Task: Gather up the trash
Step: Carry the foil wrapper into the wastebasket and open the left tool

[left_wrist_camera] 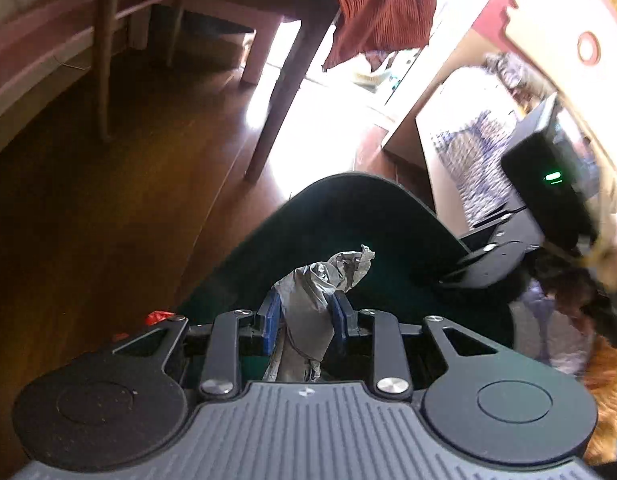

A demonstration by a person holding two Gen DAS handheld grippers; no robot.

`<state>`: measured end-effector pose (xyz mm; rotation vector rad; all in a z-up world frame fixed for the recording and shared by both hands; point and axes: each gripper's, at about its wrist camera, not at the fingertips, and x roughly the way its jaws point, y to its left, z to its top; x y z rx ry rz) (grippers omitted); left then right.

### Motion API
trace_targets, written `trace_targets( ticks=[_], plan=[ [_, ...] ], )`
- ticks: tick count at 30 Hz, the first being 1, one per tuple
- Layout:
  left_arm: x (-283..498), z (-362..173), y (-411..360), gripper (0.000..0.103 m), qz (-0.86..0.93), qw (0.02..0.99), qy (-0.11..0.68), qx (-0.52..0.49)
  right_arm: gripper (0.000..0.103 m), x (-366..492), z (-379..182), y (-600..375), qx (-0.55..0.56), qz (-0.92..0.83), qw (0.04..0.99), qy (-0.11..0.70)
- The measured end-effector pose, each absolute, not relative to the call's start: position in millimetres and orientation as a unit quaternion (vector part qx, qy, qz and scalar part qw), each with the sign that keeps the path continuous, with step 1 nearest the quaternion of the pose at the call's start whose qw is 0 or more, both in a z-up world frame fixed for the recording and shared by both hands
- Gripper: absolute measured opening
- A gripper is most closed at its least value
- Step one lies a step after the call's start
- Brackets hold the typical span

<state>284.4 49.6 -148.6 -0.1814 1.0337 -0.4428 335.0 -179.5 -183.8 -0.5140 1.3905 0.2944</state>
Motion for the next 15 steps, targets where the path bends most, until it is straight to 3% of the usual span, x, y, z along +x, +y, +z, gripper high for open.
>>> trace_targets(
  ticks=[15],
  plan=[
    [308,-237,-9,0.027,-0.165,0.808,0.563,-0.042,0.01,331,-183,-171,-0.26,0.148,0.727,0.618]
  ],
)
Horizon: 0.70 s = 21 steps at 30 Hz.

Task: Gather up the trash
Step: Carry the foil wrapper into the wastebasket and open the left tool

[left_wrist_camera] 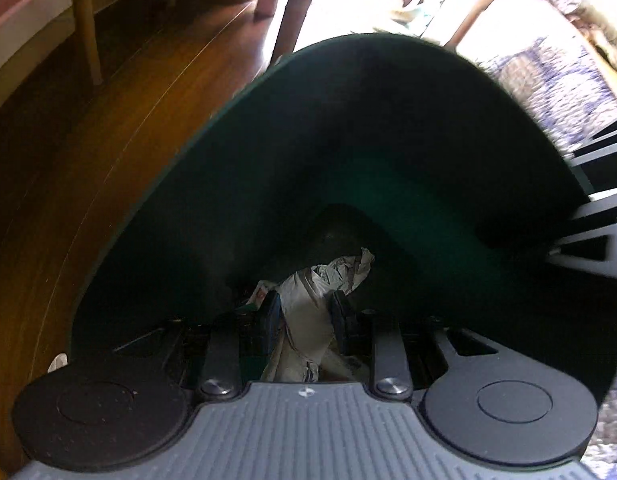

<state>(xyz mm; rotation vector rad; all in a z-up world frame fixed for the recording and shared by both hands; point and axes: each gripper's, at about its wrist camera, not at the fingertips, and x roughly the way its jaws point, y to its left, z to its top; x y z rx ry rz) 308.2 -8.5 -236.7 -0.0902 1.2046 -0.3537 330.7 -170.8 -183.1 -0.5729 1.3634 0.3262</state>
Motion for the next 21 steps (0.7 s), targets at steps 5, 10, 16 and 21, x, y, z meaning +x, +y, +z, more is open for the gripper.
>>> trace_targets(
  ticks=[5,10,16,21],
  plan=[
    [309,-250,-15,0.027,-0.154,0.803,0.575,-0.027,0.009,319,-183,-164,-0.295,0.166,0.723,0.602],
    [307,-249,-11,0.027,-0.148,0.802,0.578,-0.022,0.006,311,-183,-156,-0.337,0.179,0.714,0.587],
    [308,-241,-6,0.027,-0.152,0.801,0.578,-0.031,0.006,308,-183,-149,-0.352,0.186,0.706,0.585],
    [305,-233,10,0.03,-0.158,0.8,0.577,-0.047,0.005,307,-184,-150,-0.352,0.186,0.706,0.586]
  ],
)
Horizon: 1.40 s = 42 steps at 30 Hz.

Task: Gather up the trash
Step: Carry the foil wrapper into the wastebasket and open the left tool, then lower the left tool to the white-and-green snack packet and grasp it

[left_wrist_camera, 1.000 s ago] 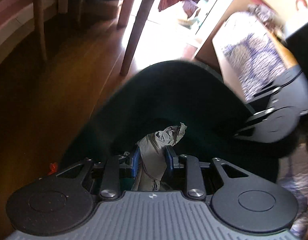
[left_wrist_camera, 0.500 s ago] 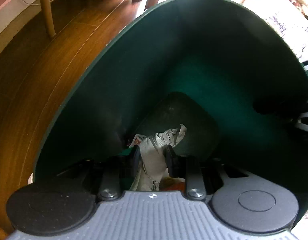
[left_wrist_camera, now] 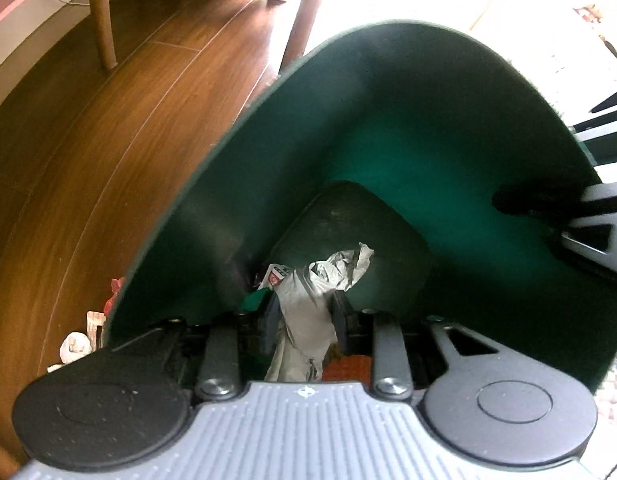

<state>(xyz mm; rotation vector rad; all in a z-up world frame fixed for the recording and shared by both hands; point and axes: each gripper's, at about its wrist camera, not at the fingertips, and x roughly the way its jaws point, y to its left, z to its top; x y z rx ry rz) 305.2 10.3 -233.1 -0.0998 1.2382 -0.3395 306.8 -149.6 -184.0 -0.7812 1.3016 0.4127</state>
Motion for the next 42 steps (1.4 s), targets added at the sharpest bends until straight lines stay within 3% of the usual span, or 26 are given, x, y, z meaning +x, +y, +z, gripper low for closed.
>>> trace_targets(
  ticks=[6,7,8,10,21,28,33,42],
  plan=[
    [290,-209,34,0.033,-0.176,0.812,0.555,-0.039,0.004,309,-184,-151,-0.351,0.18,0.706,0.589],
    [288,-204,40,0.042,-0.178,0.814,0.551,-0.042,0.004,310,-185,-151,-0.342,0.159,0.706,0.599],
    [285,-200,47,0.058,-0.177,0.817,0.547,-0.046,0.004,311,-185,-152,-0.341,0.157,0.706,0.601],
    [278,-191,65,0.067,-0.169,0.826,0.535,-0.055,0.003,314,-186,-152,-0.34,0.155,0.705,0.603],
    [246,-200,175,0.069,-0.033,0.843,0.533,-0.068,0.002,323,-193,-151,-0.347,0.15,0.698,0.608],
    [243,-249,239,0.069,0.072,0.82,0.559,-0.094,0.001,331,-192,-156,-0.351,0.147,0.709,0.594],
    [244,-286,241,0.078,0.07,0.799,0.591,-0.084,0.001,349,-190,-177,-0.346,0.108,0.718,0.594],
    [243,-386,247,0.079,0.091,0.71,0.691,-0.098,0.002,362,-190,-201,-0.318,0.078,0.719,0.613]
  ],
)
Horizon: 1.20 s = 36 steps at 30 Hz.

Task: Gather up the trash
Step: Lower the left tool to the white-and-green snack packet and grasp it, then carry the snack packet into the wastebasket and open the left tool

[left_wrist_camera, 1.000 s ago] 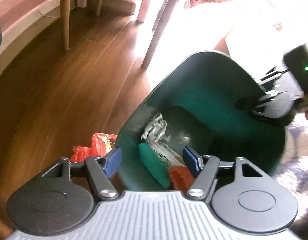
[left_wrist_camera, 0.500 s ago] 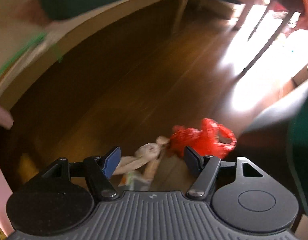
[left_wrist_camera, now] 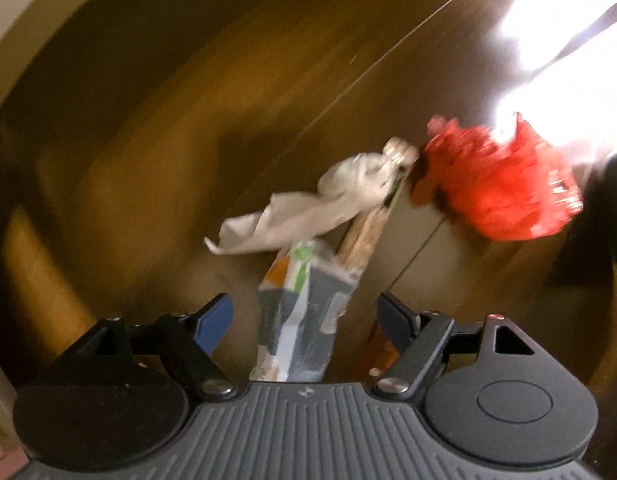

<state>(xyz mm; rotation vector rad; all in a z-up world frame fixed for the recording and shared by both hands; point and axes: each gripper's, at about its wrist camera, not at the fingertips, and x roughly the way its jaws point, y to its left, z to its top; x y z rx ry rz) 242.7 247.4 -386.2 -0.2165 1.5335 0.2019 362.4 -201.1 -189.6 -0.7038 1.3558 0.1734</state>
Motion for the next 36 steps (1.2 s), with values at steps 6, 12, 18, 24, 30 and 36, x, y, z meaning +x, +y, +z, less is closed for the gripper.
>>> trace_targets(
  ticks=[6,12,18,24,30,36],
  plan=[
    [244,-427,245,0.079,0.09,0.68,0.724,-0.073,0.002,361,-191,-203,-0.311,0.07,0.719,0.617],
    [245,-433,230,0.053,0.065,0.683,0.727,-0.044,0.002,366,-191,-203,-0.314,0.072,0.719,0.615],
    [241,-423,222,0.016,0.055,0.691,0.719,-0.054,0.002,365,-191,-202,-0.318,0.072,0.721,0.611],
    [237,-404,217,0.007,0.056,0.701,0.71,-0.042,0.002,364,-191,-203,-0.312,0.068,0.724,0.611],
    [230,-372,216,0.007,0.055,0.709,0.702,-0.038,0.002,360,-190,-202,-0.308,0.066,0.726,0.612],
    [233,-317,198,0.007,0.023,0.74,0.67,-0.057,0.003,358,-189,-202,-0.299,0.059,0.73,0.612]
  ],
)
